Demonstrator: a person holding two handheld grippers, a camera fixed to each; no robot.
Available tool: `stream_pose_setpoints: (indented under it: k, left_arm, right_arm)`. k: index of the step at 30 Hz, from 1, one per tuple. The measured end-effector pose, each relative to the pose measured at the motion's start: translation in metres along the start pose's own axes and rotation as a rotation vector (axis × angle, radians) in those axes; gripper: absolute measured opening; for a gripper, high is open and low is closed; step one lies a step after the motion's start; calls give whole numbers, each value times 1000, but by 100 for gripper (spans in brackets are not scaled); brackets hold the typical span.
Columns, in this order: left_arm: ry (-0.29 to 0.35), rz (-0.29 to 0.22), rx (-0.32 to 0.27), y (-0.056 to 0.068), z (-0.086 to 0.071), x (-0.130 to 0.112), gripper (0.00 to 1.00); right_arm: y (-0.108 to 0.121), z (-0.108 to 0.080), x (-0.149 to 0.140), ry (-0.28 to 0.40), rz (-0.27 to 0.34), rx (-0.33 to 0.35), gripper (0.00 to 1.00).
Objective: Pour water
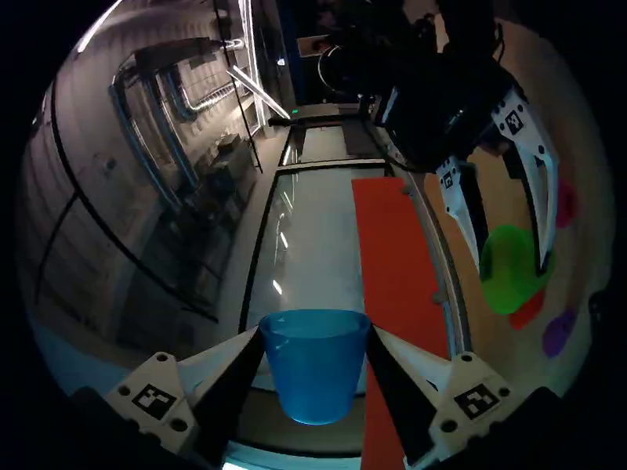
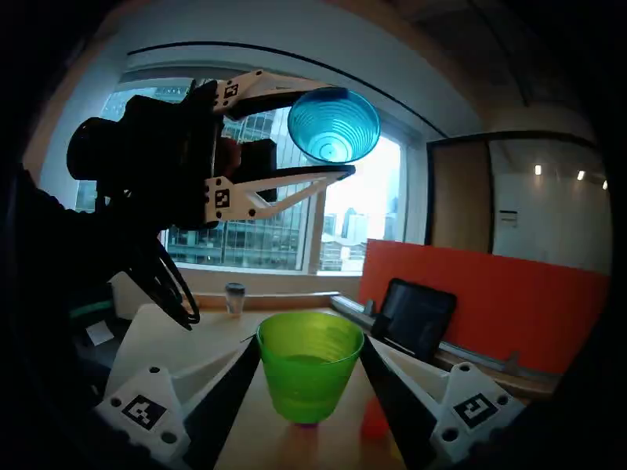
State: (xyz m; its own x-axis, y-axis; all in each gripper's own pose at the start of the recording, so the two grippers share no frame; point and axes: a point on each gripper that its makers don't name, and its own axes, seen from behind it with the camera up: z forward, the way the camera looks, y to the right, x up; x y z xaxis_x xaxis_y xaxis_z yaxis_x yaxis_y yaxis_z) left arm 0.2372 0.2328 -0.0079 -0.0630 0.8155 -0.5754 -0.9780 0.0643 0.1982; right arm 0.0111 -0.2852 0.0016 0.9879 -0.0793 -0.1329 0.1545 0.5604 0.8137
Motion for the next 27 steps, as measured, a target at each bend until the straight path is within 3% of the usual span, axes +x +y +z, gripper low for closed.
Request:
stream_pose_setpoints:
  k: [9, 20, 27]
  left_arm:
    - [-32, -227, -17, 10, 1, -15, 87]
    - [-49, -568, -52, 26, 0, -30, 87]
    - [-62, -762, -58, 28, -4, -38, 87]
  right_arm:
    - [3, -3, 3, 10, 11, -11, 92]
    - [6, -6, 5, 13, 14, -23, 92]
    - [8, -9, 9, 17, 18, -33, 92]
